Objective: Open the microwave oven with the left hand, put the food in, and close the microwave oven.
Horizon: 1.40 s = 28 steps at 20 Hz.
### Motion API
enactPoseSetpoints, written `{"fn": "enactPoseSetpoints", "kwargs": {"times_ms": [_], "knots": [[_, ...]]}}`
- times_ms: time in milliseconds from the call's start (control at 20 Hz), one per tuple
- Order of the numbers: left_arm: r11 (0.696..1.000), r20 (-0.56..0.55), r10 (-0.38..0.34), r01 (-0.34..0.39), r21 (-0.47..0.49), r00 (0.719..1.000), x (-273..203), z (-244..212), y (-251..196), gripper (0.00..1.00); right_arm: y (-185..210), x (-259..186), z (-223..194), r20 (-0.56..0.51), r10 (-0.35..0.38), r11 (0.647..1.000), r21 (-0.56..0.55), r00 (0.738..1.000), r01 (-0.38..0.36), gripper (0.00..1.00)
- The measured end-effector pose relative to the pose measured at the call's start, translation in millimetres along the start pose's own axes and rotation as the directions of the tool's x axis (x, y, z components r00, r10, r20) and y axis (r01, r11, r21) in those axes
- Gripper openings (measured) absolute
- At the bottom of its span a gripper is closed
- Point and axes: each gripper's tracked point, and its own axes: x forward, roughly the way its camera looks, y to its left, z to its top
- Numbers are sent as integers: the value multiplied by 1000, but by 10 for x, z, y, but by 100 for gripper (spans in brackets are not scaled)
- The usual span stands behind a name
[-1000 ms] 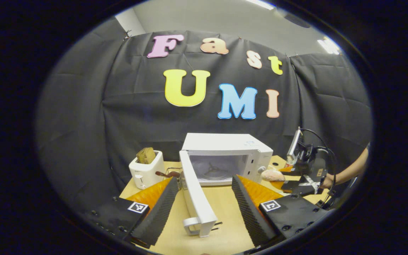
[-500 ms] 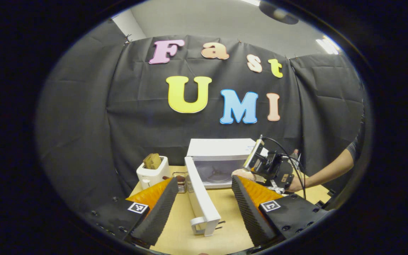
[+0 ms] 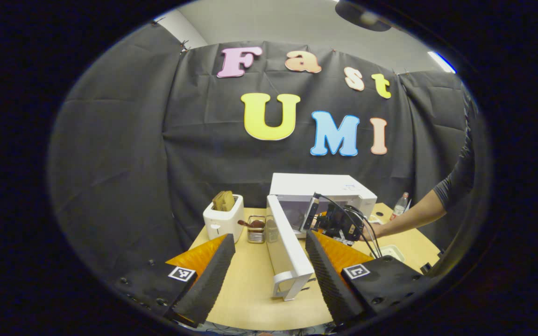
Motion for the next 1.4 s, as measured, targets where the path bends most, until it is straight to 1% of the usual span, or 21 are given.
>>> {"fn": "enactPoseSetpoints", "kwargs": {"times_ms": [100,300,400,500,550,600,650,750,800,850,1000,1100,1150,1250,1300,1400], "knots": [[1000,-25,1,-1,-4,1000,-25,-99,-8,99,-29,179,-4,-7,-23,999,-37,1000,23,53],[1000,-62,1,-1,3,998,-4,-176,71,99,-57,494,-26,-25,-35,997,-64,999,33,53],[1000,-73,7,-7,1,997,-8,-211,123,99,-107,629,-32,-33,-51,996,-73,998,49,51],[1000,-76,12,-12,-6,997,13,-238,181,99,-140,723,-53,-43,-66,995,-82,997,62,51],[1000,-80,10,-11,-17,997,42,-260,198,99,-148,774,-70,-48,-72,992,-104,996,67,53],[1000,-83,6,-8,-24,997,74,-280,192,99,-202,775,-59,-44,-96,988,-125,994,90,61],[1000,-80,2,-4,-27,997,108,-264,202,100,-242,760,-36,-28,-101,988,-119,994,97,66],[1000,-68,-13,11,-29,998,171,-226,166,100,-302,713,0,-17,-103,989,-109,995,100,84],[1000,-60,-18,16,-27,998,220,-186,155,99,-277,679,-5,-20,-89,991,-103,996,86,91],[1000,-54,-22,20,-24,998,260,-153,132,99,-265,638,-14,-24,-77,993,-89,997,75,91],[999,-35,-33,32,-22,999,298,-88,83,99,-205,459,-70,-42,-41,999,16,998,42,95],[999,-26,-36,35,-31,999,311,-81,67,99,-172,266,-93,-42,-16,993,113,999,21,95],[999,-22,-37,36,-37,999,338,-81,66,99,-135,141,-95,-37,9,985,170,999,-2,95],[998,-6,-47,47,-52,999,375,-43,14,100,-79,-131,-83,-26,46,957,286,999,-37,95],[997,9,-58,58,-58,998,395,-19,-31,100,-92,-282,-60,-18,54,937,346,998,-44,95],[993,32,-84,86,-77,996,470,45,-119,99,-133,-589,2,7,64,882,468,998,-60,95]]}}
